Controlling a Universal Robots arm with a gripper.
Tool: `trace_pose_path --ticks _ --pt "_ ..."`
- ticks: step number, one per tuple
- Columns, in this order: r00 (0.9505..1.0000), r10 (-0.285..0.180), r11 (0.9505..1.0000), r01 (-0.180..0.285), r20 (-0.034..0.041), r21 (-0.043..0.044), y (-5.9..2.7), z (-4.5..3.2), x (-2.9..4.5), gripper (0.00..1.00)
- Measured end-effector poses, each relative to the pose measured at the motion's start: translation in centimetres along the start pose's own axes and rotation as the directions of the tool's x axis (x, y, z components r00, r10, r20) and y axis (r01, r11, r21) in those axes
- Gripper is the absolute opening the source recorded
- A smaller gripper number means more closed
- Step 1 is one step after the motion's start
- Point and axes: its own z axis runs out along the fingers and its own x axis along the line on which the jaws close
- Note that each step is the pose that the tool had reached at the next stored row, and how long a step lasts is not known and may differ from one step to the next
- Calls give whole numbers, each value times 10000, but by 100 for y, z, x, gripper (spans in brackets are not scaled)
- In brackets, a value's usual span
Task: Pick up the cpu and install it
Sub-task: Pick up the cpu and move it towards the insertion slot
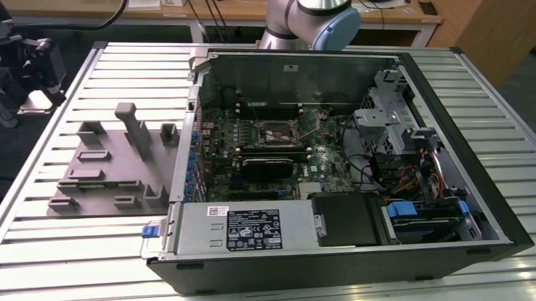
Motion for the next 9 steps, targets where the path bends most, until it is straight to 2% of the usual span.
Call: trace_pose_path --ticks 3,4,9 --pt "10000 0 10000 0 6 0 3 -57 -1 54" --pt "10000 -1 10000 1 13 -1 8 -149 -4 54" --pt "10000 -1 10000 1 22 -1 15 -255 -6 54"
